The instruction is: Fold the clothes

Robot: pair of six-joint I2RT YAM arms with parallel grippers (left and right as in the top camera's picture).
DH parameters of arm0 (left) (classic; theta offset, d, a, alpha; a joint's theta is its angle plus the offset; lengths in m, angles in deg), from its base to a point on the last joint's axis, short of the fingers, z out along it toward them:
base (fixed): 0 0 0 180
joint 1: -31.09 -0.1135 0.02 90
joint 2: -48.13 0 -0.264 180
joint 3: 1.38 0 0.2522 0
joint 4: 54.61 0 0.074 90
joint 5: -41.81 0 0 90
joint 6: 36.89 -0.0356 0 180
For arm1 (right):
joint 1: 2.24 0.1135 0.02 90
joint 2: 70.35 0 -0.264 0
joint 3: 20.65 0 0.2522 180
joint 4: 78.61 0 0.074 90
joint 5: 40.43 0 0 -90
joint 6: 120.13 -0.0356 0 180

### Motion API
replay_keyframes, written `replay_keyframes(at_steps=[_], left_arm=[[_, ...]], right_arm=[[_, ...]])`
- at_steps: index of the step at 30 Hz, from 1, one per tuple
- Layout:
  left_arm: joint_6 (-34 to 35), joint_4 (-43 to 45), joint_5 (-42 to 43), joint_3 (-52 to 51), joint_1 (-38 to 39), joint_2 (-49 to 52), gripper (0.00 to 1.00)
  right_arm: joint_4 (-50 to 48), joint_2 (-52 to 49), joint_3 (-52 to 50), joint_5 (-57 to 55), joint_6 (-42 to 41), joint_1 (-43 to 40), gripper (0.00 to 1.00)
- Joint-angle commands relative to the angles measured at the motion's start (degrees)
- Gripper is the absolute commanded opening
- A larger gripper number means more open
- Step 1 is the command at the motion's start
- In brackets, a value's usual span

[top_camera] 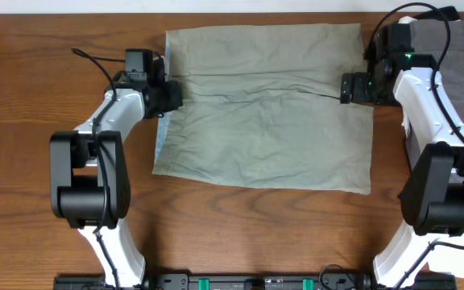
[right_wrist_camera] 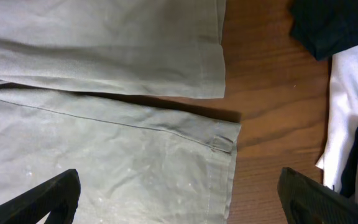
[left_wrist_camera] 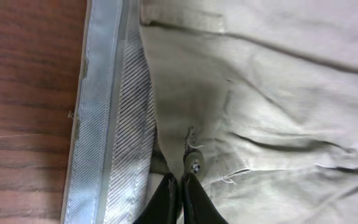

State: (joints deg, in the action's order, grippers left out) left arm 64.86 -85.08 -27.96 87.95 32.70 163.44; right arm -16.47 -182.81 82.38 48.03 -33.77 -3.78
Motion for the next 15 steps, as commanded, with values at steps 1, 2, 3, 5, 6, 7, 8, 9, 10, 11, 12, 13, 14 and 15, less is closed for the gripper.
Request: replay_keyframes(at_steps=[1, 2, 3, 5, 6, 7, 8, 9, 10, 11, 12, 13, 14, 15], left_arm=[[-0.55, -0.17, -0.55, -0.33, -0.04, -4.74, 0.06], [-0.52, -0.22, -1.75, -0.33, -0.04, -5.51, 0.06], [-0.5, -0.39, -3.08, -0.33, -0.04, -6.12, 0.06], [-0.22, -0.63, -6.6, -0.33, -0.04, -6.73, 0.06], [0.11, -0.79, -8.24, -0.33, -0.04, -6.75, 0.06], [0.33, -1.22, -9.38, -0.35, -0.04, -6.64, 0.06], [0.37, -1.84, -10.29, -0.35, -0.04, -6.49, 0.06], [0.37, -2.69, -11.41, -0.35, -0.04, -6.32, 0.06], [0.39, -3.56, -12.57, -0.35, -0.04, -6.1, 0.06], [0.59, -4.33, -13.86, -0.35, -0.04, -5.92, 0.06], [0.83, -4.9, -14.71, -0.35, -0.04, -5.62, 0.06], [1.14, -5.55, -15.65, -0.35, -0.04, -5.18, 0.06], [1.22, -5.84, -16.02, -0.35, -0.04, -4.81, 0.06], [1.27, -6.19, -16.31, -0.35, -0.04, -4.13, 0.06]], right_arm=[[0.28, -0.15, -0.48, -0.61, 1.16, -0.33, 0.99], [0.33, -0.15, -0.48, -0.61, 1.16, -0.33, 0.99], [0.35, -0.15, -0.48, -0.61, 1.16, -0.33, 0.99], [0.33, -0.15, -0.48, -0.61, 1.16, -0.33, 0.99], [0.33, -0.15, -0.48, -0.61, 1.16, -0.33, 0.99], [0.33, -0.15, -0.48, -0.61, 1.16, -0.33, 0.99], [0.33, -0.15, -0.48, -0.61, 1.16, -0.33, 0.99], [0.33, -0.15, -0.48, -0.61, 1.16, -0.33, 0.99], [0.33, -0.15, -0.48, -0.61, 1.16, -0.33, 0.99], [0.35, -0.15, -0.48, -0.61, 1.16, -0.33, 0.99], [0.35, -0.15, -0.48, -0.61, 1.16, -0.33, 0.99], [0.35, -0.15, -0.48, -0.61, 1.16, -0.33, 0.99], [0.33, -0.15, -0.48, -0.61, 1.16, -0.33, 0.99], [0.35, -0.15, -0.48, -0.61, 1.16, -0.33, 0.99]])
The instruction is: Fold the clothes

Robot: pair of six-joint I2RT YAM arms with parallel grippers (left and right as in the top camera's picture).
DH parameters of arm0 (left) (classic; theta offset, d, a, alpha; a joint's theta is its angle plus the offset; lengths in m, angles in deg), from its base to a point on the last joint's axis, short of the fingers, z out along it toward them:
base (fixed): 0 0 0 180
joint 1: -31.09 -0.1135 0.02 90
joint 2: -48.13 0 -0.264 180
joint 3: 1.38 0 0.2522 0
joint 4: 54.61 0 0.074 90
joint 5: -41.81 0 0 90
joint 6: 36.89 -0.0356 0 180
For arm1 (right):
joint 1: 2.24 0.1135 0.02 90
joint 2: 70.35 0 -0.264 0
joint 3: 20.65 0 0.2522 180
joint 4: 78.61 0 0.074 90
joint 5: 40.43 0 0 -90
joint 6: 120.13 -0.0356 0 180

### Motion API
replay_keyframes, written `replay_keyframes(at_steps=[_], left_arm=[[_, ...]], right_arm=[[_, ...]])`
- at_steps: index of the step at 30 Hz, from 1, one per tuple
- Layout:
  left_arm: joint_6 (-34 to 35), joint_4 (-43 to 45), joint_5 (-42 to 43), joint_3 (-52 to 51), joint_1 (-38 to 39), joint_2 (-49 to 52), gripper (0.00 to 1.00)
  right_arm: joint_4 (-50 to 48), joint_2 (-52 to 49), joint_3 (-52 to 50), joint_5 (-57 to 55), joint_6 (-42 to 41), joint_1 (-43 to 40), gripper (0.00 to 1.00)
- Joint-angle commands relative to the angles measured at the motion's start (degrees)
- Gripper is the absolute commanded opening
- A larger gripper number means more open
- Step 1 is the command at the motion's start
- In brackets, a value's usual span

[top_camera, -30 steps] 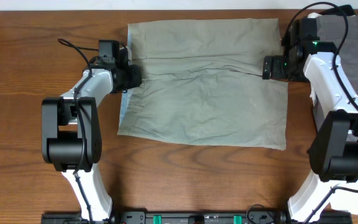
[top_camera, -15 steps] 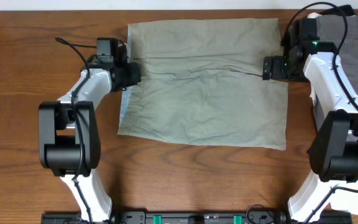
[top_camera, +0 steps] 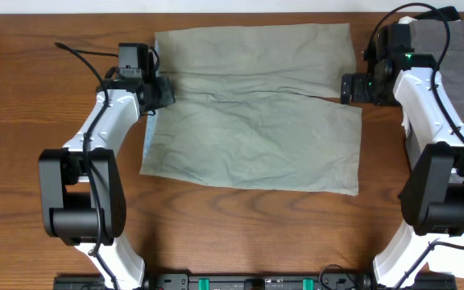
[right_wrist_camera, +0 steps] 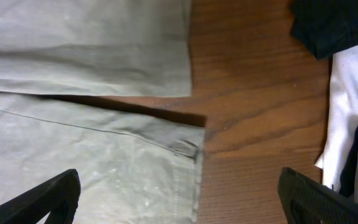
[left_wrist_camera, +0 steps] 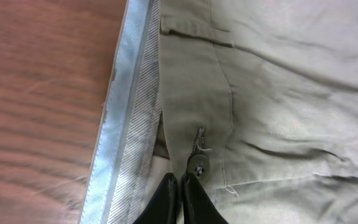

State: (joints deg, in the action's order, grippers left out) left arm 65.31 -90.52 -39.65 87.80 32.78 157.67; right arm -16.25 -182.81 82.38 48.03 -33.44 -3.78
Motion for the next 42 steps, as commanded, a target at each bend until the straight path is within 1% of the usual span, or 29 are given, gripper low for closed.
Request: replay_keyframes(at_steps=[1, 3, 6, 7, 9, 10, 12, 15, 17, 18, 19, 20, 21, 22, 23, 24, 25, 30, 32, 37, 39, 42], left_arm=[[1.49, -1.05, -5.09, -0.2, -0.13, 2.21, 0.06], [2.93, -1.44, -6.69, -0.2, -0.13, 3.43, 0.06], [3.1, -1.38, -8.26, -0.2, -0.13, 5.01, 0.07], [3.1, -1.38, -8.87, -0.2, -0.13, 5.4, 0.17], [3.08, -1.42, -10.84, -0.2, -0.13, 5.66, 0.42], [3.08, -1.4, -12.09, -0.17, -0.13, 5.64, 0.49], [3.08, -1.16, -13.11, -0.07, -0.13, 5.01, 0.52], [3.13, -1.11, -12.83, 0.31, 0.02, 2.27, 0.52], [3.1, -0.92, -11.58, 0.37, 0.22, -0.59, 0.51], [3.1, -0.7, -10.47, 0.37, 0.26, -1.9, 0.48], [3.08, -0.35, -9.22, 0.37, 0.37, -3.32, 0.43], [3.08, 0.26, -7.76, 0.37, 0.48, -4.68, 0.32], [3.1, 0.85, -6.71, 0.37, 0.52, -5.4, 0.26], [3.1, 1.6, -5.53, 0.37, 0.61, -5.7, 0.21], [3.1, 2.6, -4.04, 0.35, 0.76, -5.73, 0.19], [3.1, 3.5, -3.08, 0.31, 0.92, -5.38, 0.19], [3.1, 4.39, -2.62, 0.28, 1.16, -4.83, 0.19], [3.02, 9.99, -2.47, 0.28, 2.71, 1.49, 0.19], [1.9, 12.9, -2.47, 0.28, 2.91, 4.39, 0.19], [1.77, 19.78, -1.42, 0.28, 2.89, 9.79, 0.19], [1.36, 20.28, -1.44, 0.28, 2.89, 10.49, 0.19], [-0.83, 18.8, -1.49, 0.28, 2.89, 10.6, 0.19]], right_arm=[[0.13, -0.15, -0.48, -0.61, 0.83, -0.33, 0.99], [0.31, -0.15, -0.48, -0.61, 0.83, -0.33, 0.99], [0.5, -0.15, -0.48, -0.59, 0.83, -0.33, 0.99], [0.5, -0.15, -0.48, -0.57, 0.83, -0.33, 0.99], [0.48, -0.15, -0.48, -0.33, 0.81, -0.26, 0.99], [0.48, -0.15, -0.48, -0.33, 0.81, -0.26, 0.99], [0.22, -0.15, -0.46, -0.24, 0.81, -0.26, 0.99], [-1.51, 0.09, -0.44, 2.8, 0.83, -0.26, 0.99], [-4.0, 0.2, -0.35, 7.67, 0.87, -0.28, 0.99], [-5.11, 0.2, -0.35, 9.88, 0.85, -0.26, 0.98], [-6.47, 0.2, -0.35, 12.61, 0.85, -0.26, 0.91], [-8.07, 0.17, -0.35, 15.58, 0.79, -0.22, 0.73], [-9.22, 0.15, -0.35, 17.49, 0.44, -0.09, 0.56], [-10.6, 0.09, -0.35, 18.8, -0.13, 0.15, 0.31], [-11.87, 0.0, -0.35, 18.93, -0.87, 0.46, 0.12], [-13.4, -0.2, -0.37, 18.64, -1.14, 0.85, 0.05], [-14.64, -0.55, -0.37, 18.16, -1.14, 1.2, 0.03], [-18.67, -3.74, -0.42, 12.2, -1.14, 2.93, 0.03], [-20.26, -5.7, -0.42, 9.86, -1.11, 3.13, 0.03], [-28.5, -13.22, -0.42, 9.49, 0.09, 3.1, 0.01], [-30.42, -15.87, -0.42, 9.49, 1.99, 3.1, 0.01], [-28.87, -18.08, -0.42, 9.42, 2.32, 2.8, 0.01]])
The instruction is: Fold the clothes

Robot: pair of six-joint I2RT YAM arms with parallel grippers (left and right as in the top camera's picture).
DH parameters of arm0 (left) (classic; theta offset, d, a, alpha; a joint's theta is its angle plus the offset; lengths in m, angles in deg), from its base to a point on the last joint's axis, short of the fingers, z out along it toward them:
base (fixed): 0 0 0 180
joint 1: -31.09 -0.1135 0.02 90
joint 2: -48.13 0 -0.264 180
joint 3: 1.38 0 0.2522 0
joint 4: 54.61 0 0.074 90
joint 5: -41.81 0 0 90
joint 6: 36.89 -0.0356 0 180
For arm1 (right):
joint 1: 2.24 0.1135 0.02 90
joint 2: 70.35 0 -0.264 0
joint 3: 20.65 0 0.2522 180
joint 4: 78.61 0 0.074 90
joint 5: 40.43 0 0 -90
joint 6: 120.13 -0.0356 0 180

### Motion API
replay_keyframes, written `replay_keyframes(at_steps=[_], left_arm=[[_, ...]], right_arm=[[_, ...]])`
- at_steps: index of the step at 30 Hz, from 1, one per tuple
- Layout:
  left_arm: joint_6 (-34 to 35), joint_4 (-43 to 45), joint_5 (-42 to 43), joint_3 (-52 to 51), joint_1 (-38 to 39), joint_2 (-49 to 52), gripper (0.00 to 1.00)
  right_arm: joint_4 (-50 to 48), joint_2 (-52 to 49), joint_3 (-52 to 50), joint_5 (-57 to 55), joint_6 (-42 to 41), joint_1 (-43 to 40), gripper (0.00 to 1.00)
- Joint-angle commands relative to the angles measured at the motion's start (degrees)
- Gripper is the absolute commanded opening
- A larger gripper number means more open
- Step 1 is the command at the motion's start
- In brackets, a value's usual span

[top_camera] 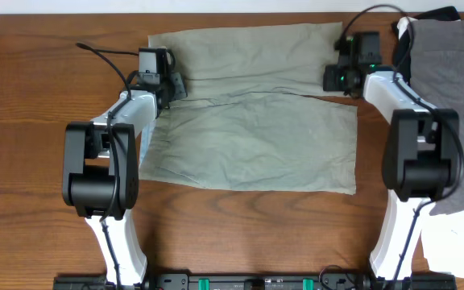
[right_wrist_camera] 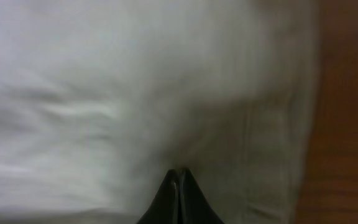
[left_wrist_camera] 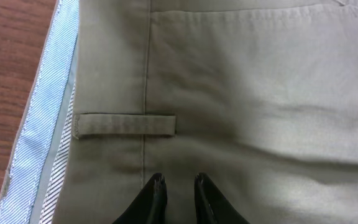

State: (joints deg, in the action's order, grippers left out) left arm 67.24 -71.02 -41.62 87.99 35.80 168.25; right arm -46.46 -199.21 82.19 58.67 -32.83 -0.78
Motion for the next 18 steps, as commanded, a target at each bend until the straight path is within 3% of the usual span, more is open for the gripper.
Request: replay_keyframes(at_steps=[1, 4, 8, 12, 18], left_arm=[[-3.48, -1.42, 0.48, 0.09, -0.13, 0.02, 0.19], [-4.37, -3.43, 0.13, 0.04, -0.13, 0.07, 0.19], [-4.72, -4.15, -1.75, -0.02, -0.13, 0.07, 0.19], [-5.81, -4.04, -2.29, 0.0, -0.13, 0.02, 0.11], [-5.97, -3.93, -2.27, 0.0, -0.13, -0.68, 0.08]], right_arm=[[2.93, -2.25, -0.22, -1.22, 1.7, -0.39, 0.01], [8.39, -3.26, -0.22, -2.78, 1.7, -0.98, 0.01], [13.86, -4.35, -0.26, -12.81, 1.49, -1.7, 0.01], [14.34, -4.39, -0.26, -18.91, 1.51, -2.62, 0.01], [11.41, -4.22, -0.26, -17.44, 1.53, -4.13, 0.02]])
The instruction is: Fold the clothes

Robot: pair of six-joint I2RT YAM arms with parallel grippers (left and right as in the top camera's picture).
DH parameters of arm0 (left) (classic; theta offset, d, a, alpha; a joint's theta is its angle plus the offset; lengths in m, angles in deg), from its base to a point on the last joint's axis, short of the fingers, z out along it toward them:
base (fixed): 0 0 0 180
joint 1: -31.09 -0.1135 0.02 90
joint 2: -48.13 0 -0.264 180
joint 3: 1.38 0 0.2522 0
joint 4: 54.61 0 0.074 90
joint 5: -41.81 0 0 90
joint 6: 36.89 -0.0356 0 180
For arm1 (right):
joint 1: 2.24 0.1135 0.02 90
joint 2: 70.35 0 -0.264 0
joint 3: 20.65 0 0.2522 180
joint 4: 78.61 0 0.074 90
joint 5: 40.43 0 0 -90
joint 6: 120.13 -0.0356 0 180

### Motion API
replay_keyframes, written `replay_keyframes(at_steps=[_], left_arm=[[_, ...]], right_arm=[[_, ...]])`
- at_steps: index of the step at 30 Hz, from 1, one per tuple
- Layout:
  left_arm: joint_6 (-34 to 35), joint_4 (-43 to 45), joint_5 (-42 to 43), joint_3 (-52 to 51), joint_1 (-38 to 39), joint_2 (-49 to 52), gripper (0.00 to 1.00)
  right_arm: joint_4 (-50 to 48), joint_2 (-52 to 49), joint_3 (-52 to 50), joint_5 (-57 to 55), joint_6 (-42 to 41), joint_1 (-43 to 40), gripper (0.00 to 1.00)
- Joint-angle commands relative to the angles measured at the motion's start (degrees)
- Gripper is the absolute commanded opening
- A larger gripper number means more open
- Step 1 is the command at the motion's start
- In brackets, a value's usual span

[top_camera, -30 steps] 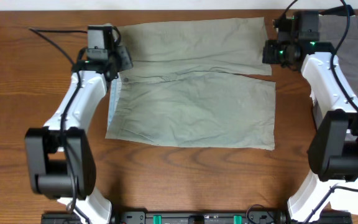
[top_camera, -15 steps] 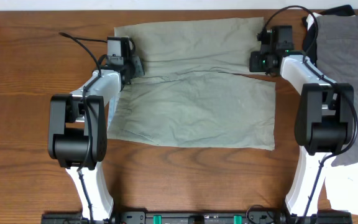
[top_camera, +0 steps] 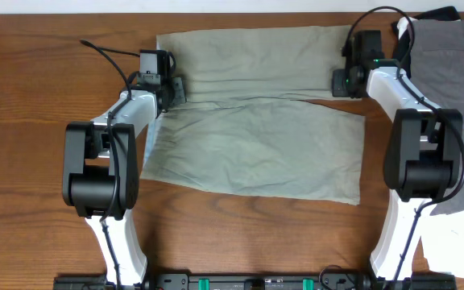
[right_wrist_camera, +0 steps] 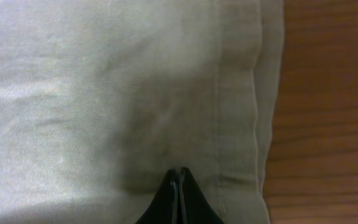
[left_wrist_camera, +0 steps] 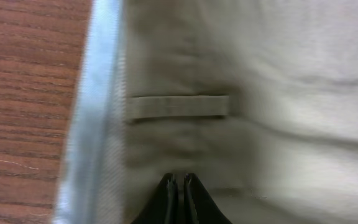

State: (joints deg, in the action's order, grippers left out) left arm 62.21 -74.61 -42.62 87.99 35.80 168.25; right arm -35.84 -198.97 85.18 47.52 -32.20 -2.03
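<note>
Olive shorts (top_camera: 256, 137) lie spread flat on the wooden table, waistband to the left and leg hems to the right. My left gripper (top_camera: 173, 87) sits on the far part of the waistband. In the left wrist view it (left_wrist_camera: 180, 179) is shut on the fabric just below a belt loop (left_wrist_camera: 178, 106), beside the striped waistband lining (left_wrist_camera: 95, 124). My right gripper (top_camera: 337, 81) is at the far leg's right end. In the right wrist view it (right_wrist_camera: 179, 172) is shut on the cloth next to the stitched hem (right_wrist_camera: 247, 93).
A pile of other clothes lies at the back right corner: a grey garment (top_camera: 453, 48) over dark and white pieces. Bare wood table (top_camera: 39, 121) surrounds the shorts on the left and front.
My left fingers stood slightly apart over the waistband and are now shut on it. The right gripper, still shut on the hem, is a little further right, and the shorts have shifted right.
First my left gripper was shut at the waistband's button and the right stood open over the leg hems. Then the shorts lay further left with the left gripper. Later both grippers were at the far leg, left slightly open, right shut. Now both grip it.
</note>
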Motion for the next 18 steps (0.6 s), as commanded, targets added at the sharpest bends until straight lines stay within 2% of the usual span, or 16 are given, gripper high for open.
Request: replay_keyframes(at_steps=[1, 6, 10, 18], left_arm=[[-0.96, -0.31, -1.27, 0.0, -0.13, -0.9, 0.08], [-0.94, 0.79, -1.29, 0.0, -0.15, -4.85, 0.08], [-0.92, -0.48, -1.29, 0.0, -0.13, -11.3, 0.08], [1.2, -15.78, -1.29, 0.0, -0.2, -24.48, 0.08]], right_arm=[[0.15, -4.46, -3.23, -5.14, 0.92, -3.1, 0.02], [-1.11, -2.97, -1.77, -0.63, 0.9, -3.15, 0.05], [2.25, 0.83, 2.78, 0.96, 0.79, -2.38, 0.08], [21.05, 15.63, 8.15, 1.49, -4.68, -1.42, 0.14]])
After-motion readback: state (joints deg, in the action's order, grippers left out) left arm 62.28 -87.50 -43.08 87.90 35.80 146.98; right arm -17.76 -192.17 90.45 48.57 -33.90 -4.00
